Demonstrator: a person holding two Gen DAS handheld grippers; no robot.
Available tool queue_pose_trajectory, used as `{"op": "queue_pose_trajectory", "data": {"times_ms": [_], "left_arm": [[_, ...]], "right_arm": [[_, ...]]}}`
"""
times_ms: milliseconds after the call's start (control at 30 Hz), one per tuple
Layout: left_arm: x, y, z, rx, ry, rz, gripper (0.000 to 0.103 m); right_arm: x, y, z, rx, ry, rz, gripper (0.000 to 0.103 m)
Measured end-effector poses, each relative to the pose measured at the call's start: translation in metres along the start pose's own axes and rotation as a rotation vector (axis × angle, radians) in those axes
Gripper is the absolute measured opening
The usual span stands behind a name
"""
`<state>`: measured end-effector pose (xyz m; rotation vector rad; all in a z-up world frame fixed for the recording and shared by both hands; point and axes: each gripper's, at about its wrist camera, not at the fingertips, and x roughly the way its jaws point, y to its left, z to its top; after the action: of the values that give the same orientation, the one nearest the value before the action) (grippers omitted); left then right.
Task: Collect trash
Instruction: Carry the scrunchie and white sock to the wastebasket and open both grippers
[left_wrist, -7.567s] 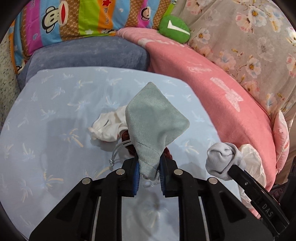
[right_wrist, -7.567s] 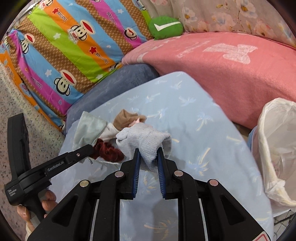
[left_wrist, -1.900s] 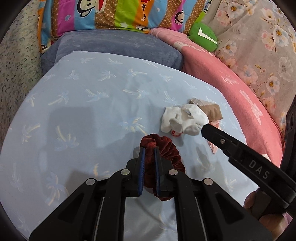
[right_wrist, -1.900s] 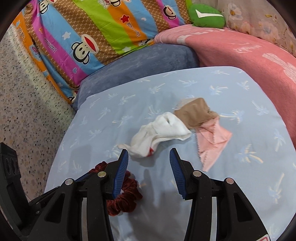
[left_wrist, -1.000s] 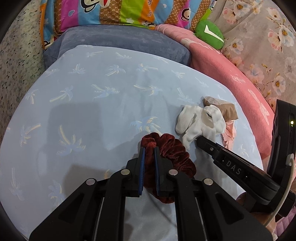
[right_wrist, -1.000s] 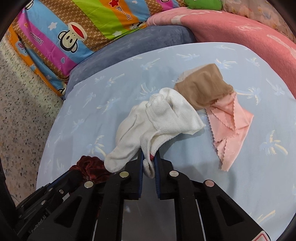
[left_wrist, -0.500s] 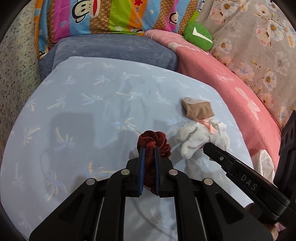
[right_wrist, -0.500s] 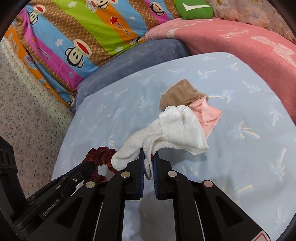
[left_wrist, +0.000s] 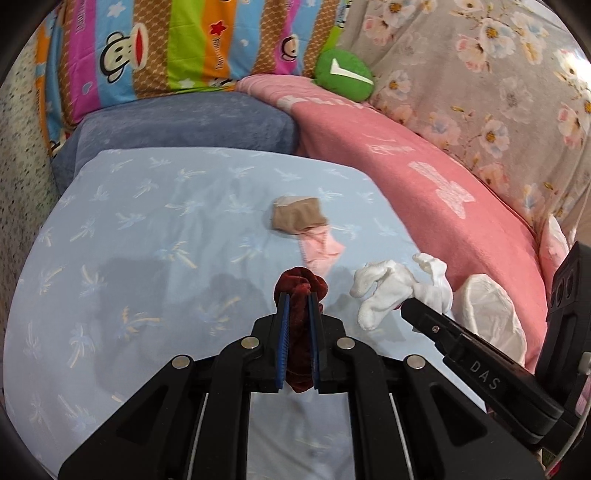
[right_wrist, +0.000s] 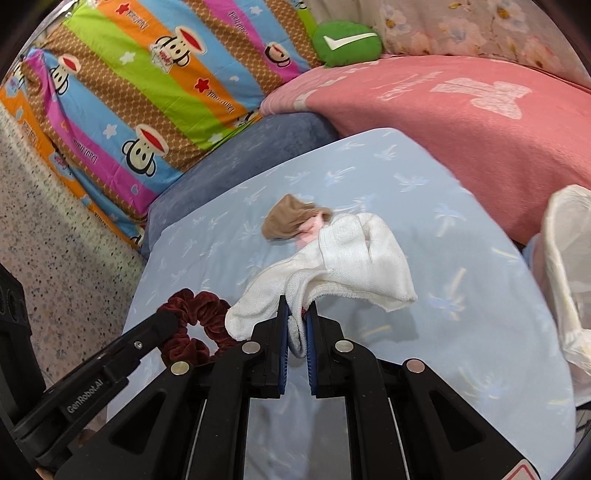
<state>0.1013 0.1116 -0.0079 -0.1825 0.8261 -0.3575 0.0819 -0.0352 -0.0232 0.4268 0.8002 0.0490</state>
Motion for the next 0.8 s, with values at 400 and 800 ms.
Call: {"op": "queue_pose_trajectory", "data": {"times_ms": [400,800], "left_arm": [[-0.008,-0.085,0.0,0.139,-0.02,-0.073,0.01],[0.003,-0.168,-0.004,0.268,0.004,-0.169,0.01]], "right_arm": [[-0.081,-0.071,0.005,0.071,-0.121,-0.04,0.008],[-0.137,-0.148,0.006,0.165,-0.202,-0.116,0.008]]}}
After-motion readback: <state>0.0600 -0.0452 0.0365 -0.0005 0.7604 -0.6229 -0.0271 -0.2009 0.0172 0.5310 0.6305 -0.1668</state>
